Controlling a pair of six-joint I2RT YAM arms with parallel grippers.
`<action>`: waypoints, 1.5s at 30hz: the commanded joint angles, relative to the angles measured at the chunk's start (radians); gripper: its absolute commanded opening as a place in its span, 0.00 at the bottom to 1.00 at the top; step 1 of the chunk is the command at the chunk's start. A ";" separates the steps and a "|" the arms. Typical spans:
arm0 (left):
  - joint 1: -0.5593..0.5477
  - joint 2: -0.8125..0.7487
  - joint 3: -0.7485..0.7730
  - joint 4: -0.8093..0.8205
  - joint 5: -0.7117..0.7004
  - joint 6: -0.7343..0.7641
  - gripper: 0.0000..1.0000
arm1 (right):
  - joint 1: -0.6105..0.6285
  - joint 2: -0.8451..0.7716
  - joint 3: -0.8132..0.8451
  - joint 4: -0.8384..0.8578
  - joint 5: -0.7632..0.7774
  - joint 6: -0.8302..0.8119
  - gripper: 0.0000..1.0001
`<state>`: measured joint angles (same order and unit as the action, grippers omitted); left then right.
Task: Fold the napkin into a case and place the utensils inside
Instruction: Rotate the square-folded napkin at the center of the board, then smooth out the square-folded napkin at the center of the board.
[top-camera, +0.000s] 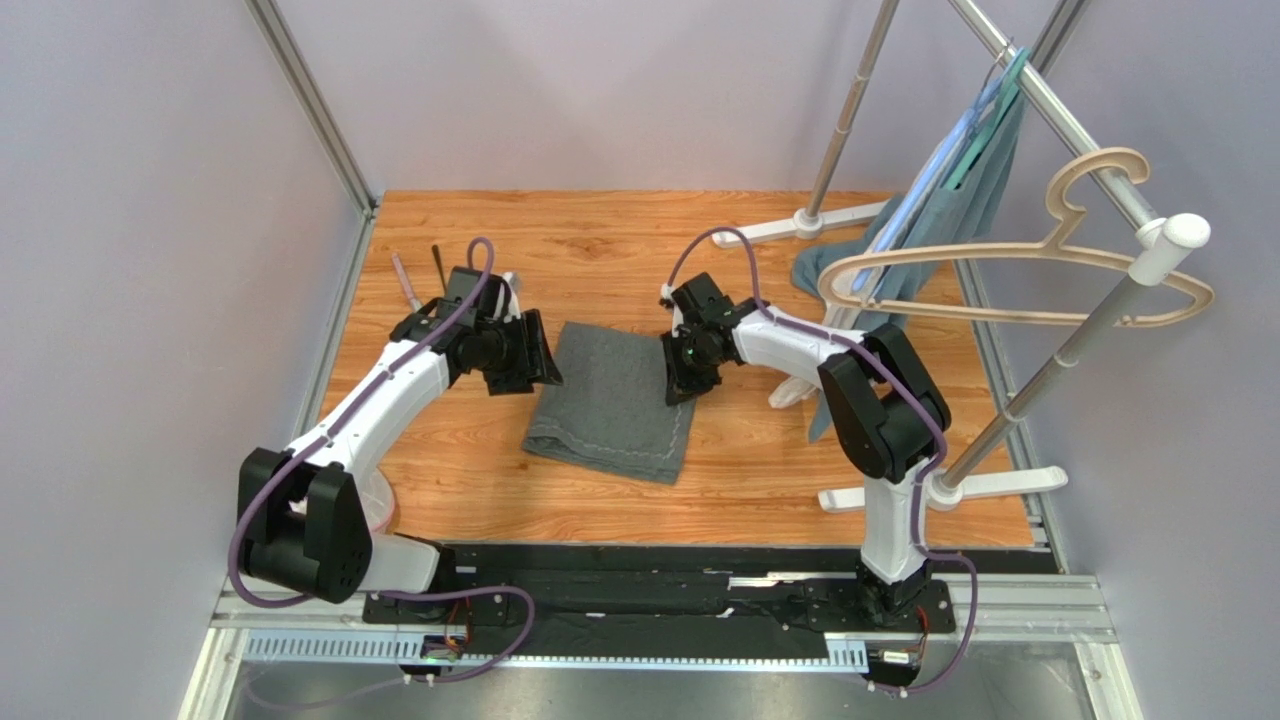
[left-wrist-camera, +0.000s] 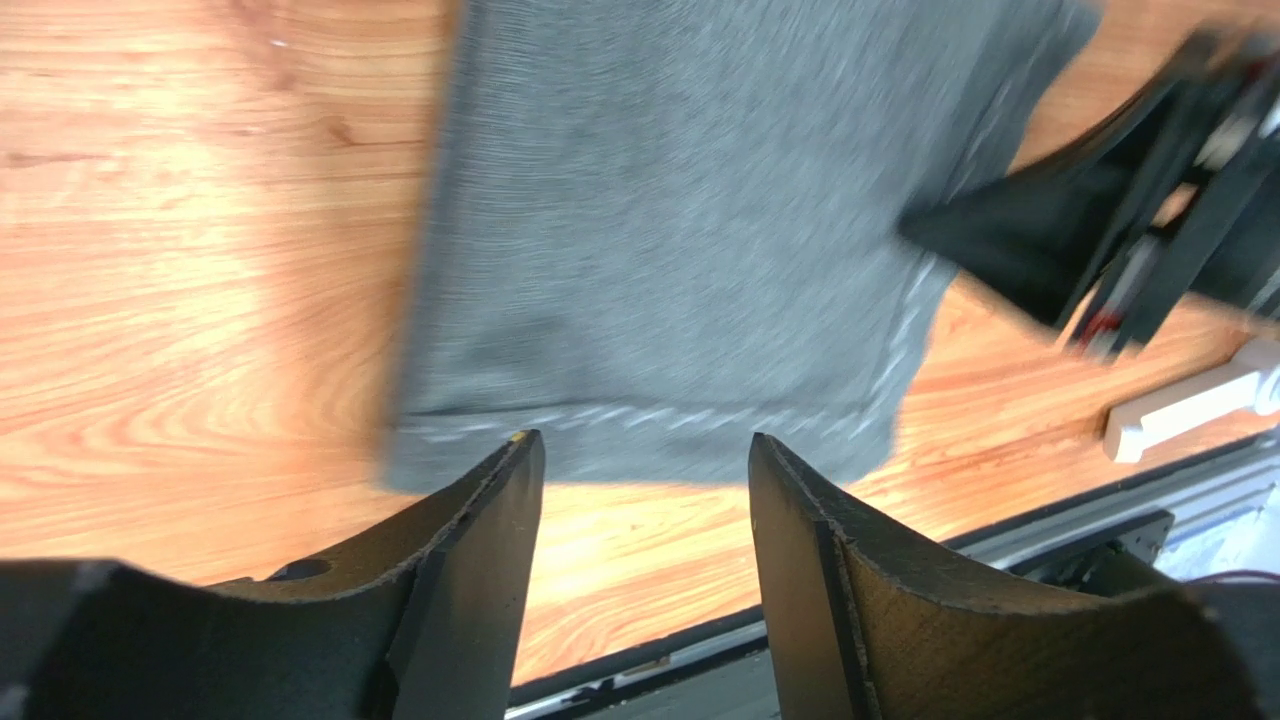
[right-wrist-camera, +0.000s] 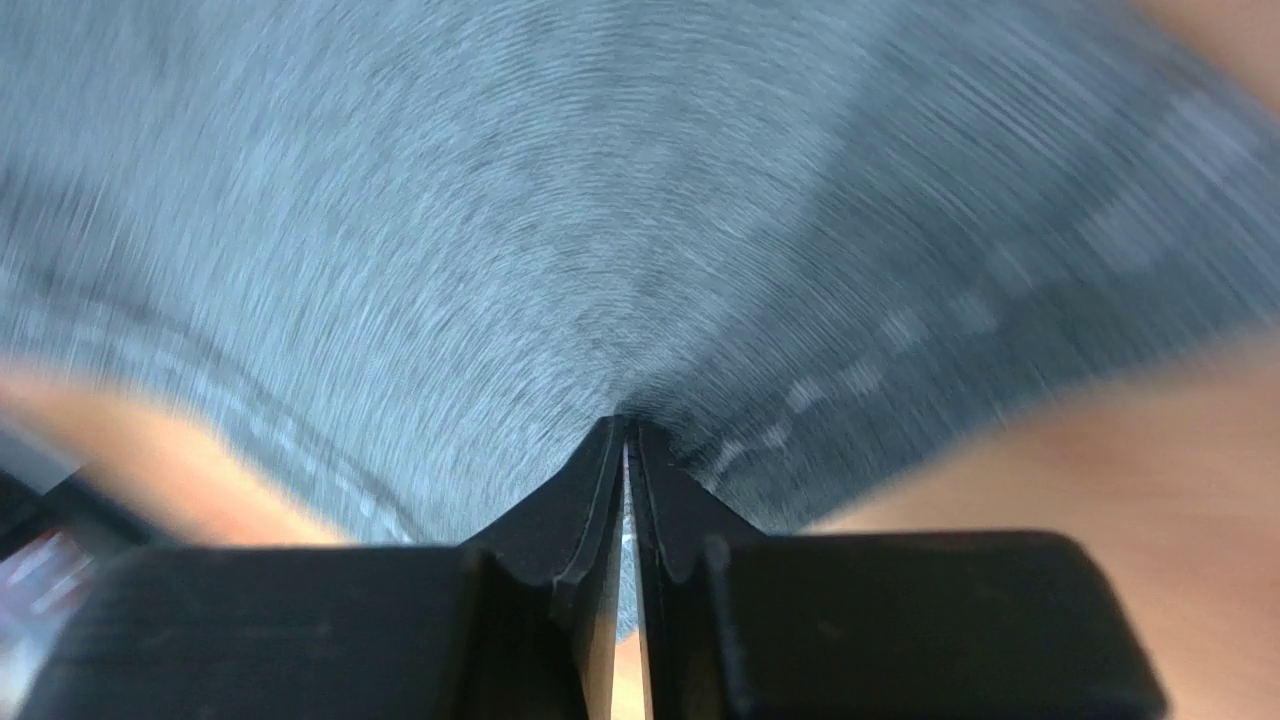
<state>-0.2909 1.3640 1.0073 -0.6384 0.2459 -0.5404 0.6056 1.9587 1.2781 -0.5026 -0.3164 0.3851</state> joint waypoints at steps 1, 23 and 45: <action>0.016 -0.045 -0.009 -0.020 0.041 0.039 0.59 | -0.066 0.052 0.168 -0.149 0.354 -0.212 0.12; -0.086 0.118 -0.107 0.092 0.121 -0.102 0.60 | -0.041 -0.474 -0.404 0.062 0.194 0.511 0.46; -0.125 0.142 -0.095 0.075 0.076 -0.098 0.54 | -0.043 -0.435 -0.473 0.122 0.201 0.646 0.41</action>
<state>-0.4057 1.4952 0.8951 -0.5644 0.3195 -0.6342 0.5659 1.5352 0.7979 -0.4221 -0.1165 0.9993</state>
